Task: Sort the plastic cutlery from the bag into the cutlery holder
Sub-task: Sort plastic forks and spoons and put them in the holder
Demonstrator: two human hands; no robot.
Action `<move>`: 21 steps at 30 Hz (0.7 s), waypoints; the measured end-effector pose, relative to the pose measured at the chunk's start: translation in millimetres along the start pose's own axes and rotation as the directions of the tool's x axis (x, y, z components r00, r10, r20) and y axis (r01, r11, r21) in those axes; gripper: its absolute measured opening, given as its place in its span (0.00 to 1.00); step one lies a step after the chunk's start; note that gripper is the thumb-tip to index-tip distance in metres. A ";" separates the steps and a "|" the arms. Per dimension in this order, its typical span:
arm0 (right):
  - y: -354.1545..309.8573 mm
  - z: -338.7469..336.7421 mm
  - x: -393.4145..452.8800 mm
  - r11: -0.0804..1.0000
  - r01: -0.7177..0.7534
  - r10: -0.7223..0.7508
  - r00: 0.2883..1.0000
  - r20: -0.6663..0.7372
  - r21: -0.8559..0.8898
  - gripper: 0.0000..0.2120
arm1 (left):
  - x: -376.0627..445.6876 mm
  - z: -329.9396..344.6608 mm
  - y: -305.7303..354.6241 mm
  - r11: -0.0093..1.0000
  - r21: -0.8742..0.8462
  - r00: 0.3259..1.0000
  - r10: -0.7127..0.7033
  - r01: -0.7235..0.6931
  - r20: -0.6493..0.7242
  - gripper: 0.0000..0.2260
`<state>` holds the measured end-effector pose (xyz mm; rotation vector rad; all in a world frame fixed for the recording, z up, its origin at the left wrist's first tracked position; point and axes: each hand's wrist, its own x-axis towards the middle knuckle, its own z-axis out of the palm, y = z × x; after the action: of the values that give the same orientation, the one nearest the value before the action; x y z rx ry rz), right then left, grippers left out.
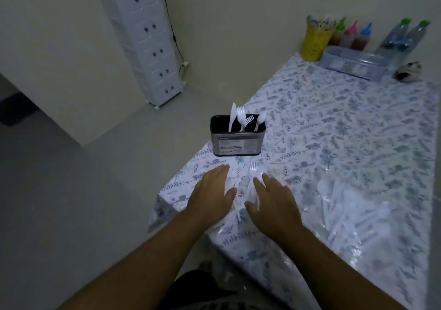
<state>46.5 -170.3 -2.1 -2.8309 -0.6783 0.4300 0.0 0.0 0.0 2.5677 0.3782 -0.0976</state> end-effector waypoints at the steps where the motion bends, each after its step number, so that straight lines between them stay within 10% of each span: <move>1: -3.5 6.4 0.8 1.000 -0.012 0.011 0.999 0.035 0.007 0.35 | -0.2 2.3 -8.5 0.999 -0.006 0.999 -0.041 0.041 0.023 0.29; 13: -41.7 44.8 20.7 0.993 -0.119 0.116 0.988 0.102 0.026 0.27 | 38.2 23.6 -84.3 0.987 -0.080 0.975 -0.126 0.143 0.181 0.20; 21: -71.6 46.0 46.9 0.887 -0.363 0.332 0.931 0.152 0.285 0.16 | 49.7 35.8 -96.2 0.997 0.003 0.959 0.078 -0.082 0.273 0.13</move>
<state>42.2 -80.0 -37.7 -2.6351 -0.0921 0.6742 20.3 72.1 -86.0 2.5333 0.1693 -0.4211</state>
